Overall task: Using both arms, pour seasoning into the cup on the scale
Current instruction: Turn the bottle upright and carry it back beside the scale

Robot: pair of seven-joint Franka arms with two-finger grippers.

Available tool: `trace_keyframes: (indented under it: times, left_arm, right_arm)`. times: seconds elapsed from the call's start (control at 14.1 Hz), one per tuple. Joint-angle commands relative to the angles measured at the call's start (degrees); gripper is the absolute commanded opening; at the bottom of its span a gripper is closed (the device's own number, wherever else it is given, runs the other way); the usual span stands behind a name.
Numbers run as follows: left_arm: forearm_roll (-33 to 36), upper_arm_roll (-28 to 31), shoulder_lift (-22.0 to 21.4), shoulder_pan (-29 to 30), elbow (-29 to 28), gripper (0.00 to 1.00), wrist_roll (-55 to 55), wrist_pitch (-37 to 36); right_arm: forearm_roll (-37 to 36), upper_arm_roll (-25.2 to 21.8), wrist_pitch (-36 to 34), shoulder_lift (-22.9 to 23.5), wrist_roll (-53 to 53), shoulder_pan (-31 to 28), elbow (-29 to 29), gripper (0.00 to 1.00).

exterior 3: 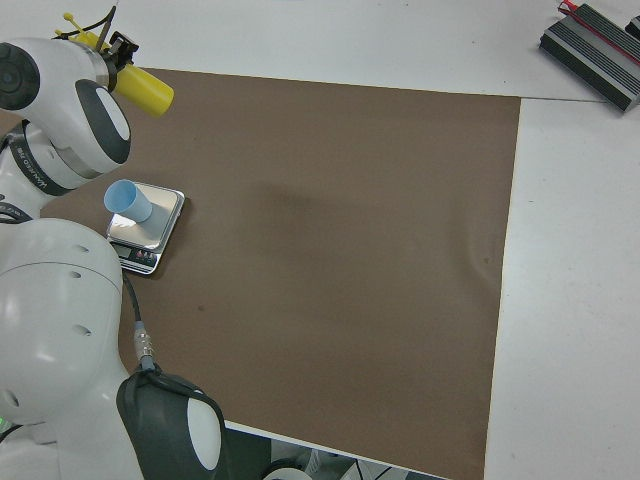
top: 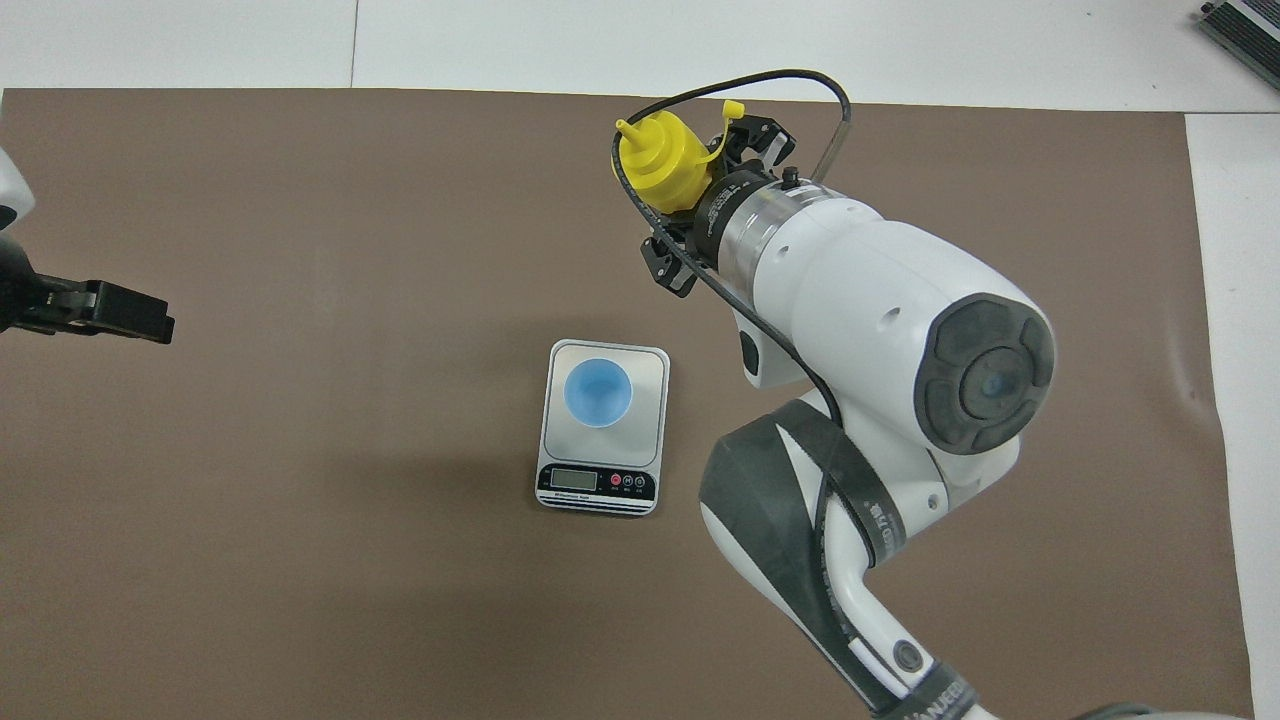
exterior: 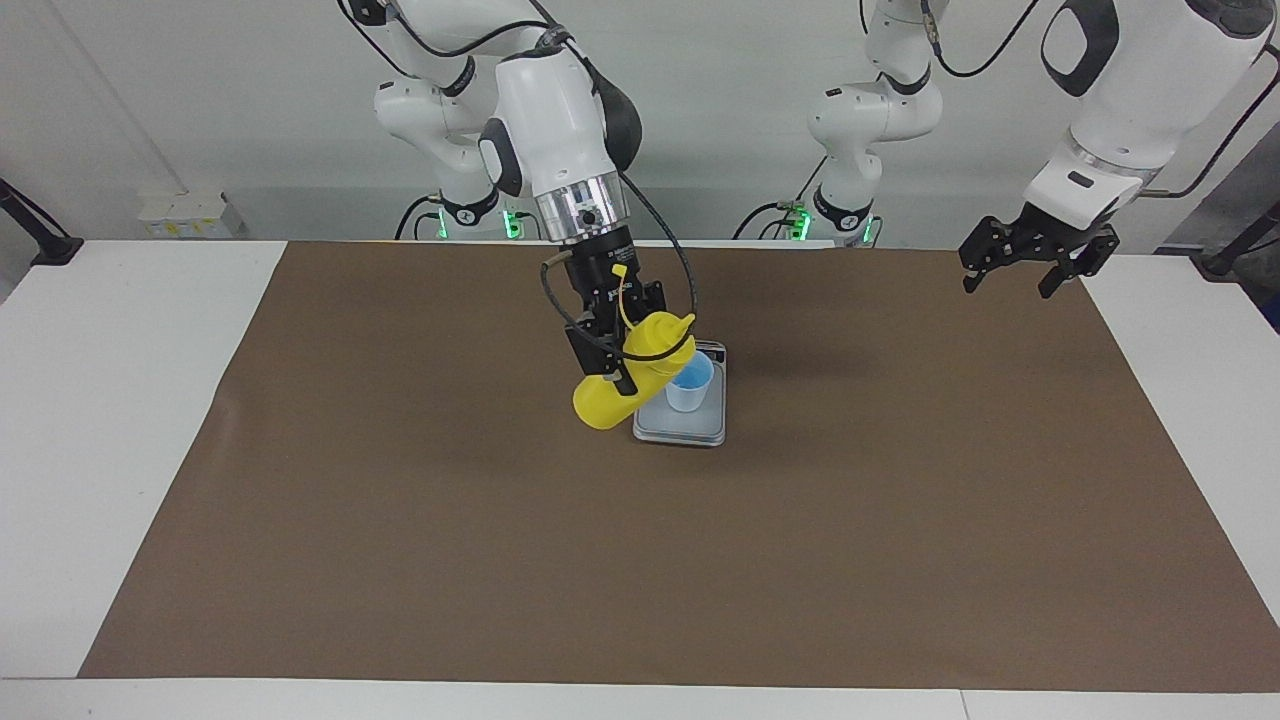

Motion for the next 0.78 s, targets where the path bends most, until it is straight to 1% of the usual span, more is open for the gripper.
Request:
trace_keyframes:
  times: [0.0,0.14,0.28,0.35,0.57,0.71]
  left_arm:
    - [0.71,-0.67,-0.88,0.97,-0.73,1.0,-0.56,0.02]
    - [0.71,-0.67,-0.97,0.97,-0.73,1.0,-0.56,0.02]
    - [0.71,-0.67,-0.97,0.97,-0.73,1.0,-0.56,0.02]
    - [0.71,-0.67,-0.97,0.97,-0.73,1.0,-0.56,0.02]
    - [0.71,-0.67,-0.88,0.97,-0.73,1.0,-0.56,0.02]
    - [0.71,-0.67,-0.97,0.97,-0.73,1.0,-0.56,0.02]
  right_arm:
    - [2.77,1.22,-5.07,-1.39,-5.23,-1.84,0.26,0.0]
    - [3.3,1.31,-9.01,-2.0,-11.55,-2.54,0.0,0.0]
    - [6.53,1.31,-13.41,-2.7,-21.63,-3.51,-0.53,0.0]
    - [8.03,1.22,-15.87,-3.4,-27.69,-3.69,-1.57,0.0]
    - [8.57,1.22,-18.78,-6.48,-43.0,-6.67,-7.72,0.0]
    - [8.57,1.22,-21.5,-6.92,-53.19,-8.34,-9.58,0.0]
